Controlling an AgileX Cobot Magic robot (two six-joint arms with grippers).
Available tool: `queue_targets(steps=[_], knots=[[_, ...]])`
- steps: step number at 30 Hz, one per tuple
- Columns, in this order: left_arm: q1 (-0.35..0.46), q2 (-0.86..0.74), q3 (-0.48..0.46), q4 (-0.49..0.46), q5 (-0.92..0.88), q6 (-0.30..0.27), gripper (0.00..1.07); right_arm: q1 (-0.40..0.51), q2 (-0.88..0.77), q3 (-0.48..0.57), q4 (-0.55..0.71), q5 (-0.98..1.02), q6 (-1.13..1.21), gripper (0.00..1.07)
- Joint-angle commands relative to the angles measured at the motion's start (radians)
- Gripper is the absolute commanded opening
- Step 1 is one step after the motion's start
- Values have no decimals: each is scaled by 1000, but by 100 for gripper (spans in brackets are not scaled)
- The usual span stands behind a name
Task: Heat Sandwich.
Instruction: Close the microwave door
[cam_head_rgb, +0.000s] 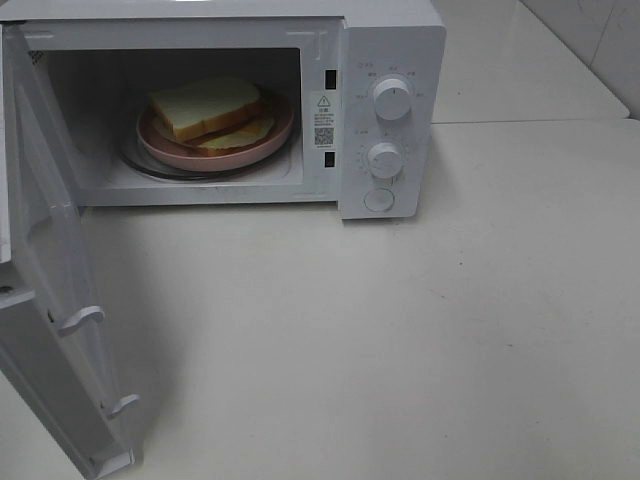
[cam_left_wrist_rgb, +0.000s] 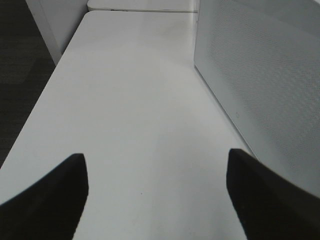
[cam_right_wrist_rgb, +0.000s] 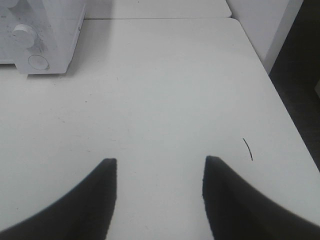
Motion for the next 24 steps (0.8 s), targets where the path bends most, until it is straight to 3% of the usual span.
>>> queue_targets(steps=[1, 24], knots=[[1, -14, 3, 5, -18, -2, 74, -3, -23, 2, -3, -6, 10, 53], [1, -4, 3, 8, -19, -2, 74, -3, -23, 2, -3, -6, 10, 53]])
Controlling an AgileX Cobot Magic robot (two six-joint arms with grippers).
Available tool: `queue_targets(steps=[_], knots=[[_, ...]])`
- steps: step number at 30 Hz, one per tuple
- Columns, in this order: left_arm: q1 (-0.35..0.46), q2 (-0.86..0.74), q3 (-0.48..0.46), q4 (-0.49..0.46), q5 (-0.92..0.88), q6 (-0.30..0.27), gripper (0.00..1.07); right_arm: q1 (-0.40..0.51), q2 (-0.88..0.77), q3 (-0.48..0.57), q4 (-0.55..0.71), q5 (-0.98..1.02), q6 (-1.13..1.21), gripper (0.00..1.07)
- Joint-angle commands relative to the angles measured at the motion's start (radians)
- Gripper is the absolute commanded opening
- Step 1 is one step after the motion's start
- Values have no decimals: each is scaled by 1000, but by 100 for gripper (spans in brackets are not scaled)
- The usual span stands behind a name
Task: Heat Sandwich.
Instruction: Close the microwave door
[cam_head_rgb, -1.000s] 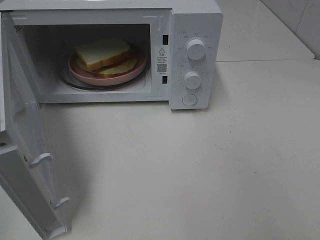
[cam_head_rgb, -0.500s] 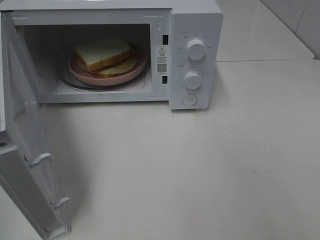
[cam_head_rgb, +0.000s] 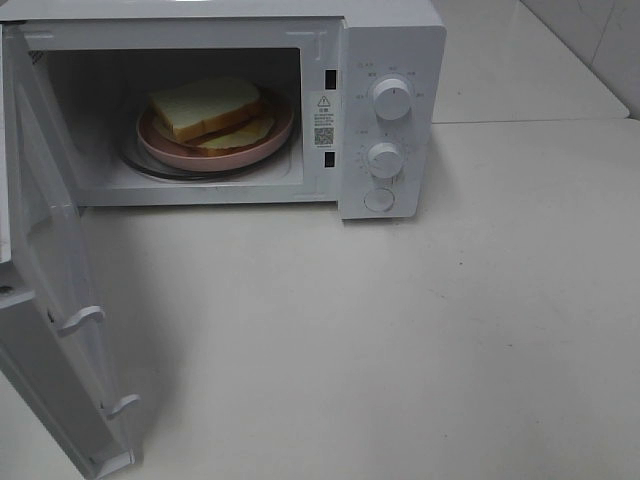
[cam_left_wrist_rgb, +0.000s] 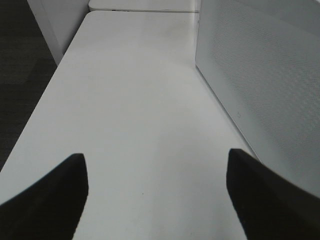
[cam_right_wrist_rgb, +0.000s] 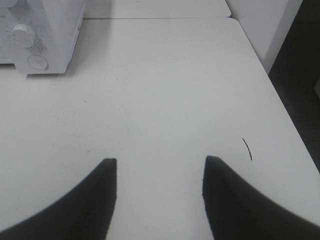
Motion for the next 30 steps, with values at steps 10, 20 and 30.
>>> queue_targets(steps=[10, 20, 30], knots=[[1, -2, -31, 10, -193, 2, 74, -3, -23, 2, -1, -6, 10, 53], [1, 135, 70, 16, -486, -4, 73, -3, -23, 2, -1, -6, 10, 53], [1, 392, 135, 15, -780, -2, 37, -3, -23, 2, -1, -6, 10, 53]])
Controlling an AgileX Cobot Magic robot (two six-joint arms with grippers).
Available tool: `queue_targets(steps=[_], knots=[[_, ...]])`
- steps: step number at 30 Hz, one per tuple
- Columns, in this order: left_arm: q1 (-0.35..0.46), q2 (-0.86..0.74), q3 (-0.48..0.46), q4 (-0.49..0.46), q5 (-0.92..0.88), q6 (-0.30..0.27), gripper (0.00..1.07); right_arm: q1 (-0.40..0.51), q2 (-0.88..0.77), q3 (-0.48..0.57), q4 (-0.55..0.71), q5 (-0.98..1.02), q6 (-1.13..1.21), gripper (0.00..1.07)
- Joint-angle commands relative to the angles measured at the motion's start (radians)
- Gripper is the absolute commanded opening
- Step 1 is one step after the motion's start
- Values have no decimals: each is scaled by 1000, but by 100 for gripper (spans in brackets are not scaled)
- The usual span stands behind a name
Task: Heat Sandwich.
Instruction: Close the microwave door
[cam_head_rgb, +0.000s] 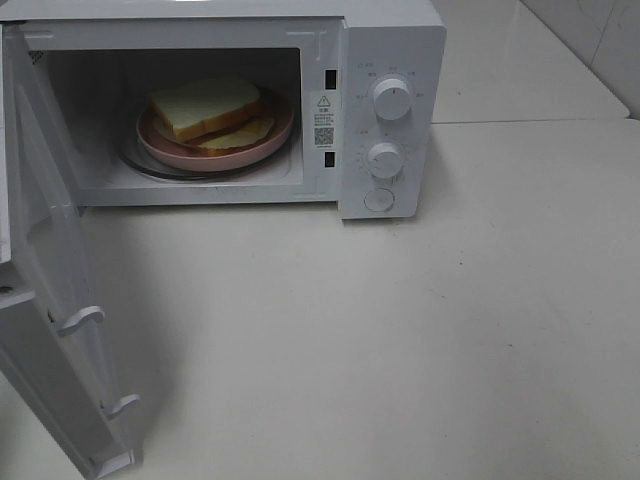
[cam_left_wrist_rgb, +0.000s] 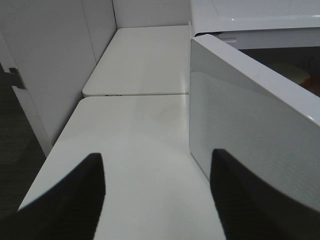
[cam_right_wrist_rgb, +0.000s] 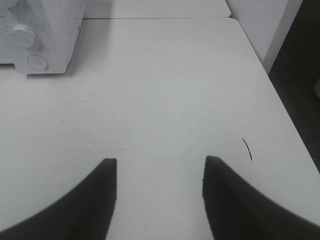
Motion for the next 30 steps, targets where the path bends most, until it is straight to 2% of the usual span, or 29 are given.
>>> queue_targets(steps=[1, 3, 4, 5, 7, 8, 9, 13, 16, 17, 18, 21, 22, 23, 25, 26, 27, 28, 30], knots=[[1, 86, 5, -4, -101, -3, 32, -3, -23, 2, -1, -6, 9, 53], [1, 151, 5, -11, -141, -3, 24, -3, -23, 2, -1, -6, 9, 53], [1, 151, 5, -11, -141, -3, 24, -3, -23, 2, -1, -6, 9, 53], [1, 209, 5, -23, -181, -3, 16, -3, -23, 2, -1, -6, 9, 53], [1, 273, 5, -30, -229, -3, 7, -3, -23, 2, -1, -6, 9, 53], [1, 273, 5, -30, -229, -3, 7, -3, -23, 2, -1, -6, 9, 53], [1, 328, 5, -30, -284, -3, 0, -3, -23, 2, -1, -6, 9, 53], [0, 412, 15, -24, -393, 1, 0, -3, -23, 2, -1, -6, 9, 53], [0, 501, 74, -10, -565, -10, 0, -3, -23, 2, -1, -6, 9, 53], [0, 532, 96, -6, -622, -29, 0, -3, -23, 2, -1, -6, 9, 53], [0, 532, 96, -6, -622, -29, 0, -3, -23, 2, -1, -6, 9, 53], [0, 572, 109, 44, -689, -49, 0, -3, -23, 2, -1, -6, 9, 53], [0, 602, 109, 93, -724, -61, 0, -3, -23, 2, -1, -6, 9, 53], [0, 602, 109, 93, -724, -61, 0, -3, -23, 2, -1, -6, 9, 53], [0, 644, 109, 139, -768, -93, 0, -3, -23, 2, -1, -6, 9, 53], [0, 686, 109, 192, -818, -134, 0, -3, -23, 2, -1, -6, 9, 53], [0, 686, 109, 192, -818, -134, 0, -3, -23, 2, -1, -6, 9, 53], [0, 711, 109, 218, -841, -158, 0, -3, -23, 2, -1, -6, 9, 53], [0, 781, 109, 317, -930, -211, 0, -3, -23, 2, -1, -6, 9, 53]])
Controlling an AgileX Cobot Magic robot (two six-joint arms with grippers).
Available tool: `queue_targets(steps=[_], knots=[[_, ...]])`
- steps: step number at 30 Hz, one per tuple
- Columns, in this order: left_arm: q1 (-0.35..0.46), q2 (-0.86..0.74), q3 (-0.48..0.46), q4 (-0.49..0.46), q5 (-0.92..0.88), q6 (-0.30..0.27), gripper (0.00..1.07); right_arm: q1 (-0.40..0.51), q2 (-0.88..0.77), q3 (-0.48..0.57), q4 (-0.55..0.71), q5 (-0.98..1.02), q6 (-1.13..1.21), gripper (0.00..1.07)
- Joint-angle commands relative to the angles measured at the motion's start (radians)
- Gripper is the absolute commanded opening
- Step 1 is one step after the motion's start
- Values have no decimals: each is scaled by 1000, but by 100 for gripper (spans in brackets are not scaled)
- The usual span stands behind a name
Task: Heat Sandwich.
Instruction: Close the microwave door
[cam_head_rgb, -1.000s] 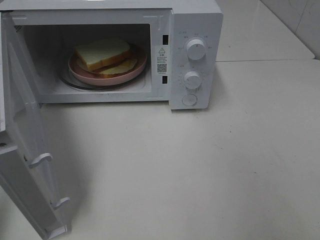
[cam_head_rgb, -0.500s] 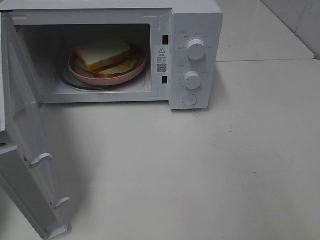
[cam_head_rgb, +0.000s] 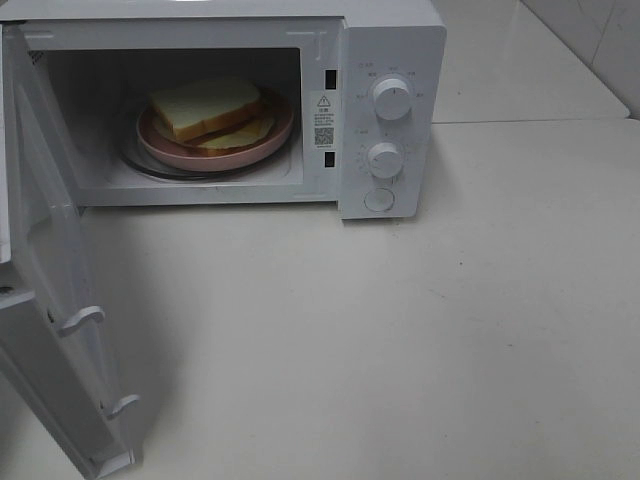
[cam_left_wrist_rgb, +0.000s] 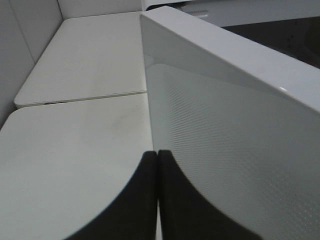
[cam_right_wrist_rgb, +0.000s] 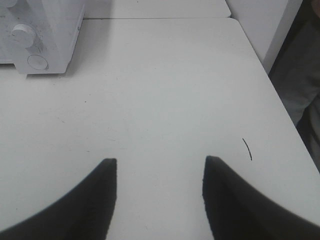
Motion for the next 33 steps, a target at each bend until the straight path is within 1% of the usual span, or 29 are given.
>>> queue_targets(steps=[1, 2, 5, 9, 11, 12, 13, 14, 15, 16, 18, 19, 20, 22, 23, 24, 25, 26, 27, 28, 29, 30, 31, 33], knots=[[0, 70, 2, 112, -122, -75, 0, -3, -23, 2, -1, -6, 9, 53], [0, 70, 2, 112, -122, -75, 0, -3, -23, 2, -1, -6, 9, 53], [0, 142, 2, 176, -177, -101, 0, -3, -23, 2, -1, -6, 9, 53], [-11, 174, 2, 179, -197, -99, 0, -3, -23, 2, -1, -6, 9, 53], [-64, 193, -4, 171, -200, -60, 0, -3, -23, 2, -1, -6, 9, 53], [-64, 193, -4, 171, -200, -60, 0, -3, -23, 2, -1, -6, 9, 53], [-94, 199, -7, 158, -200, -43, 0, -3, -23, 2, -1, -6, 9, 53], [-156, 223, -14, 82, -197, 3, 0, -3, -23, 2, -1, -6, 9, 53], [-179, 237, -19, 35, -197, 32, 0, -3, -23, 2, -1, -6, 9, 53], [-179, 237, -19, 35, -197, 32, 0, -3, -23, 2, -1, -6, 9, 53], [-229, 266, -28, -88, -199, 102, 0, -3, -23, 2, -1, -6, 9, 52], [-289, 298, -40, -209, -207, 208, 0, -3, -23, 2, -1, -6, 9, 52], [-289, 298, -40, -209, -207, 208, 0, -3, -23, 2, -1, -6, 9, 52], [-352, 326, -56, -306, -208, 300, 0, -3, -23, 2, -1, -6, 9, 52], [-412, 357, -79, -400, -208, 396, 0, -3, -23, 2, -1, -6, 9, 52], [-444, 374, -95, -453, -209, 435, 0, -3, -23, 2, -1, -6, 9, 52], [-444, 374, -95, -453, -209, 435, 0, -3, -23, 2, -1, -6, 9, 52], [-469, 388, -112, -502, -211, 482, 0, -3, -23, 2, -1, -6, 9, 52], [-526, 421, -143, -584, -221, 570, 0, -3, -23, 2, -1, -6, 9, 52], [-553, 439, -162, -626, -225, 619, 0, -3, -23, 2, -1, -6, 9, 52], [-553, 439, -162, -626, -225, 619, 0, -3, -23, 2, -1, -6, 9, 52], [-573, 457, -178, -656, -226, 671, 0, -3, -23, 2, -1, -6, 9, 52], [-616, 498, -219, -733, -226, 775, 0, -3, -23, 2, -1, -6, 9, 52], [-649, 534, -261, -808, -226, 865, 0, -3, -23, 2, -1, -6, 9, 52]])
